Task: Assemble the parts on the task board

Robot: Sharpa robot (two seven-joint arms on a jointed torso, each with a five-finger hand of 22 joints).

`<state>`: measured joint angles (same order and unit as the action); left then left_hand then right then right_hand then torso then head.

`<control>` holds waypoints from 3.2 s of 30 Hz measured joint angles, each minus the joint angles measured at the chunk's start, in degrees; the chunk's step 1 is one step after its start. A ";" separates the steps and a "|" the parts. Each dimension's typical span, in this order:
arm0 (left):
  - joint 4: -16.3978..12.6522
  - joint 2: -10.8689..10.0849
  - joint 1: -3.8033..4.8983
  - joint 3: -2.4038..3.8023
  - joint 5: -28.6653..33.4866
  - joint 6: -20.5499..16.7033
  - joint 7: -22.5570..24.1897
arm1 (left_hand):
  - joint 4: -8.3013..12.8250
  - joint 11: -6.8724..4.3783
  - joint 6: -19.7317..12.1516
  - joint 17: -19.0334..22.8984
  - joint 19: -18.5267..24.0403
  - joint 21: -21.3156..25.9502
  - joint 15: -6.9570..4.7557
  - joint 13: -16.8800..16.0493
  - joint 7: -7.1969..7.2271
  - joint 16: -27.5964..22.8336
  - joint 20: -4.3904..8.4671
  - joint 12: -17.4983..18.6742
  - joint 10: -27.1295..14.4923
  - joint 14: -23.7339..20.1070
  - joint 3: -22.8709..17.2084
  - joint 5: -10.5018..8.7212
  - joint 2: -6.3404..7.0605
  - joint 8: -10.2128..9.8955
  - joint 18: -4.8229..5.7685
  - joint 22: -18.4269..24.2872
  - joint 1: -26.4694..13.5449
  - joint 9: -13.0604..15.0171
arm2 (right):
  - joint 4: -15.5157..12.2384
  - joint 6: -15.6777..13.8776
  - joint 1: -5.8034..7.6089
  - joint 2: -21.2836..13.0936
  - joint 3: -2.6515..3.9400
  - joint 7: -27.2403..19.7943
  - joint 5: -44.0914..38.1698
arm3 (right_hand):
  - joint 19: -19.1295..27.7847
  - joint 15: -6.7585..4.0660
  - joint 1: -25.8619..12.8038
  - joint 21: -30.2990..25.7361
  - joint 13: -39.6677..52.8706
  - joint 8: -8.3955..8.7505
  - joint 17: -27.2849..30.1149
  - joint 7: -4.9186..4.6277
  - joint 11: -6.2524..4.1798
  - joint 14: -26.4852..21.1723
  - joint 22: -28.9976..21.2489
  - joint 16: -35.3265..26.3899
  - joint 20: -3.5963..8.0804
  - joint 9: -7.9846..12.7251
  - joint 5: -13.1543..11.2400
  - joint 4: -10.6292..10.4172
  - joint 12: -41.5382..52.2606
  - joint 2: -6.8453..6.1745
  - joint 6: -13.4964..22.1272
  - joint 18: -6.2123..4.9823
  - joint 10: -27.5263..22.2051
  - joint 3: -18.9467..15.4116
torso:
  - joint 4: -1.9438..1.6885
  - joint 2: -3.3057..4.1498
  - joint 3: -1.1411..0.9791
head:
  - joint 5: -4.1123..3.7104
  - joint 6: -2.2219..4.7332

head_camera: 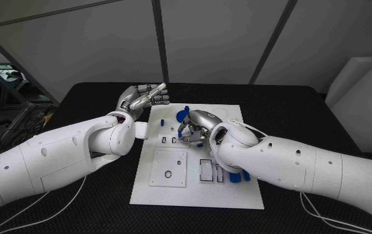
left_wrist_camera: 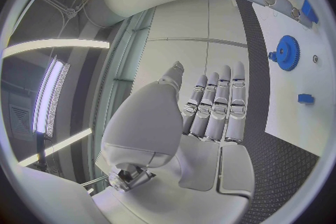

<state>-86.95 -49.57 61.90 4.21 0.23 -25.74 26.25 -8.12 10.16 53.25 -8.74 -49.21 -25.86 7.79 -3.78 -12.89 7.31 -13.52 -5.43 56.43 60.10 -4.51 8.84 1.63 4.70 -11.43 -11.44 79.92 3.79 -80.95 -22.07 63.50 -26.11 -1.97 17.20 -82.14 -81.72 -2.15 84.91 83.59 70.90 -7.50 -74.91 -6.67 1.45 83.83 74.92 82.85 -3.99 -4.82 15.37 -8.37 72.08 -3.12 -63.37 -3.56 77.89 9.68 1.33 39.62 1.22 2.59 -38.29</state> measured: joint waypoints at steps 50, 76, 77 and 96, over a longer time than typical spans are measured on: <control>-0.12 0.24 -0.01 0.00 0.02 0.34 -0.25 | 0.16 0.00 -0.01 0.02 0.20 0.00 0.20 0.00 0.00 0.00 -0.21 0.21 0.00 -0.20 0.16 0.00 0.01 0.01 0.00 0.03 0.01 0.00 | 1.30 4.01 -0.57 1.15 0.07 0.24 -3.12 | 0.43 0.00 -2.84 0.00 -1.67 -0.08 -0.03 -0.40 0.80 0.00 -0.01 0.00 -0.42 0.13 0.01 -0.42 -1.87 -2.23 1.49 0.00 -1.44 -0.49 | 0.01 0.00 -0.06 | 0.94 -0.81; 0.36 0.71 -0.02 0.00 0.03 0.44 -0.58 | 0.31 0.00 -0.01 0.03 0.60 0.00 0.20 0.00 0.00 0.00 -0.21 0.20 0.00 -0.20 0.00 0.00 0.01 -0.22 -0.06 0.07 0.01 0.00 | 1.63 3.71 -0.67 1.16 -0.07 0.27 -3.43 | 1.99 1.65 -7.26 -1.53 -6.95 2.47 -0.01 -2.24 2.61 0.13 -0.01 -0.15 -1.98 0.96 -3.39 -3.78 -6.77 -5.60 8.41 0.00 -6.85 -4.82 | -0.02 0.00 -0.11 | 1.15 -0.60; 0.39 0.73 -0.02 0.00 0.03 0.45 -0.59 | 0.31 0.00 -0.01 0.03 0.61 0.00 0.20 0.00 0.00 0.00 -0.21 0.20 0.00 -0.20 0.00 0.00 0.01 -0.22 -0.04 0.07 0.01 0.00 | 1.63 3.54 -0.74 1.15 -0.08 0.28 -3.43 | 2.23 2.08 -7.36 -1.55 -7.89 3.07 -0.01 -2.67 3.06 0.22 -0.01 -0.30 -2.22 0.98 -3.40 -4.62 -7.56 -5.74 10.08 0.00 -7.86 -5.83 | -0.01 0.00 -0.11 | 1.15 -0.58; 1.37 0.01 -0.06 -0.01 -5.01 1.36 -3.64 | 0.96 -2.79 6.20 -2.69 -4.61 -3.64 -3.31 -0.61 2.47 3.59 2.59 -1.19 9.00 9.10 -1.18 0.04 -0.89 0.75 -0.01 -1.34 -0.90 0.22 | -9.50 -3.48 0.42 -12.46 0.07 -13.93 2.54 | 12.65 2.00 0.12 -11.35 -18.17 -0.82 8.55 -2.12 2.73 -0.90 -10.91 -8.96 -2.50 0.34 -3.11 -8.08 -14.13 -4.58 17.18 -2.25 -17.16 -14.49 | 0.34 -0.40 -0.14 | 1.45 -0.04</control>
<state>-85.58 -49.56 61.84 4.20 -4.78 -24.38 22.61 -7.16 7.37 59.45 -11.43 -53.82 -29.50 4.48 -4.40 -10.42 10.91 -10.93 -6.62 65.43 69.20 -5.69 8.88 0.73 5.45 -11.44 -12.78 79.02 4.01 -90.46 -25.55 63.92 -38.57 -1.90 3.27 -79.60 -69.07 -0.15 85.03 72.24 52.72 -8.31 -66.37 -8.79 4.18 82.93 64.01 73.90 -6.49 -4.48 12.26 -16.46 57.95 -7.71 -46.20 -5.81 60.73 -4.81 1.67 39.22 1.08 4.04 -38.33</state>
